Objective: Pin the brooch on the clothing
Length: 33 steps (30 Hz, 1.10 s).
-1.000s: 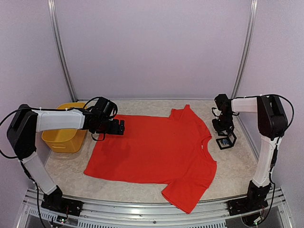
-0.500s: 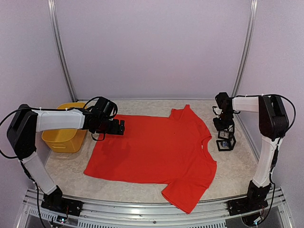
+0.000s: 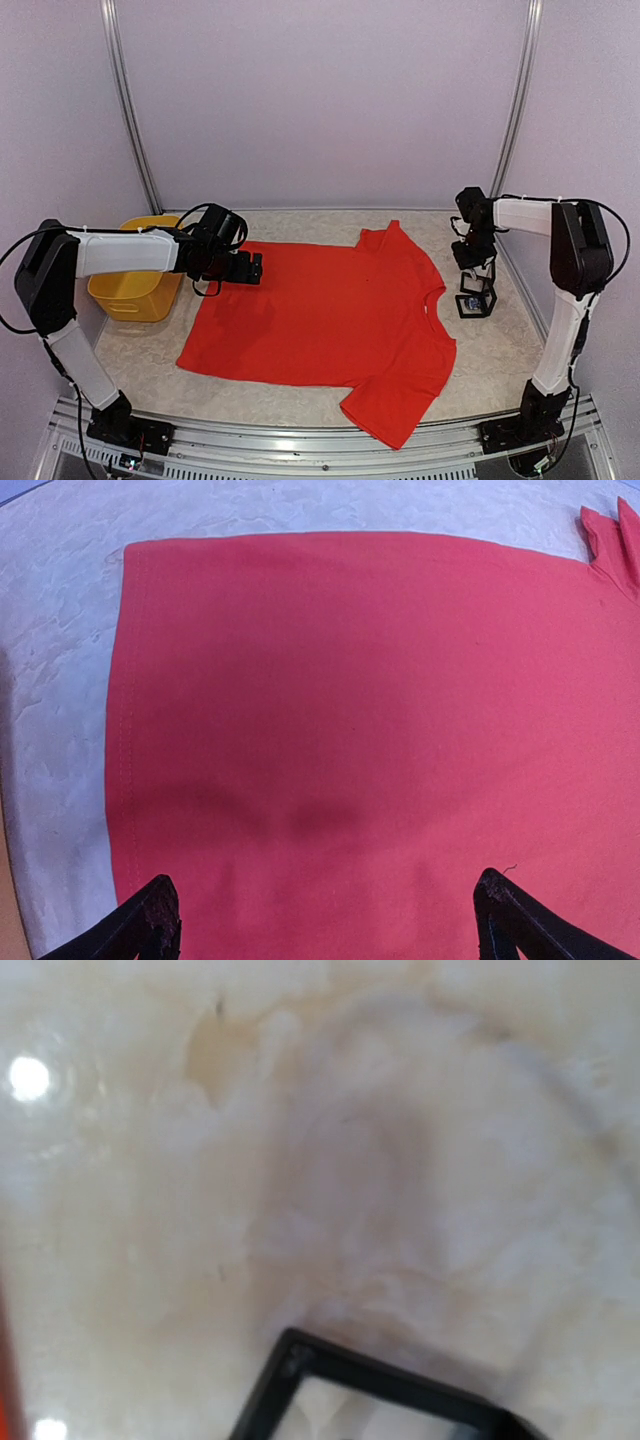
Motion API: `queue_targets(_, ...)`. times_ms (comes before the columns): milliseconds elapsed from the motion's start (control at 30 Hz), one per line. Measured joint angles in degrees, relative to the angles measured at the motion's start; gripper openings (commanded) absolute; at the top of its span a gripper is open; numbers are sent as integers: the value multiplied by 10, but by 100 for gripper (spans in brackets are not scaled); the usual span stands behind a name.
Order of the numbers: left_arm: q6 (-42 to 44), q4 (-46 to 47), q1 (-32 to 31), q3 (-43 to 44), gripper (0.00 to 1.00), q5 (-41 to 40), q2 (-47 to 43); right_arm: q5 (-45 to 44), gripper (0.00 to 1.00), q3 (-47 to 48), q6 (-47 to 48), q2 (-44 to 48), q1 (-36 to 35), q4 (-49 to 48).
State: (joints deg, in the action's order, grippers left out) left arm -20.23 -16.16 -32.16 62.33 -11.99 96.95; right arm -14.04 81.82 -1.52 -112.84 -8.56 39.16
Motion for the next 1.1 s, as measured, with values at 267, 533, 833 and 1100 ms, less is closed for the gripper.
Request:
queue_targets(267, 25, 20, -4, -4, 96, 11, -26, 30, 0, 71, 28, 91, -32, 23)
queue_targets(533, 126, 137, -95, -24, 91, 89, -149, 333, 0, 138, 68, 235, -166, -38)
queue_targets(833, 212, 199, -158, 16, 67, 336, -256, 594, 0, 222, 118, 253, -319, -22)
queue_targets(1100, 241, 127, -193, 96, 31, 412, -247, 585, 0, 236, 131, 243, -412, 13)
